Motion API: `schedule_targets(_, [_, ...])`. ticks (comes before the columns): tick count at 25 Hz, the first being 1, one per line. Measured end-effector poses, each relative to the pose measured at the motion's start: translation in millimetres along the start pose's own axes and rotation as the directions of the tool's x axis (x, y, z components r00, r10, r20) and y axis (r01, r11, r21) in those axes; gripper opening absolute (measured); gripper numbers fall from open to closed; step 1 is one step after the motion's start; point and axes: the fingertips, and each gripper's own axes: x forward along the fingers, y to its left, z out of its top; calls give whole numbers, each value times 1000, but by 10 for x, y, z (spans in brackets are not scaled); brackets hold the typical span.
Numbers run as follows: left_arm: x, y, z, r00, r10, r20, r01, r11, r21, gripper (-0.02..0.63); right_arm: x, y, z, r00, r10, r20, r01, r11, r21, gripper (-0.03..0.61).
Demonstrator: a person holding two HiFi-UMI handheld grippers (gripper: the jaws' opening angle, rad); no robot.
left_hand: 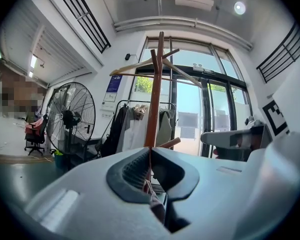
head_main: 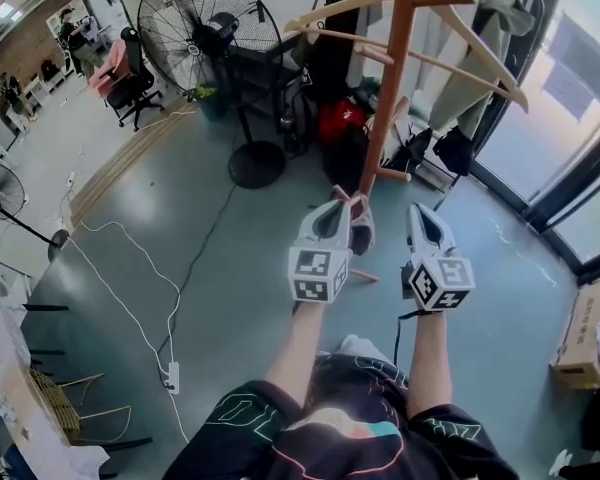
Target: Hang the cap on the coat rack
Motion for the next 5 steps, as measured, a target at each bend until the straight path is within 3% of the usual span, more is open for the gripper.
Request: schedule_targets(5, [-173, 187, 50, 1000, 11, 27, -11, 1000, 0, 15, 33, 252, 7, 1000, -3, 11, 3, 998, -62, 3])
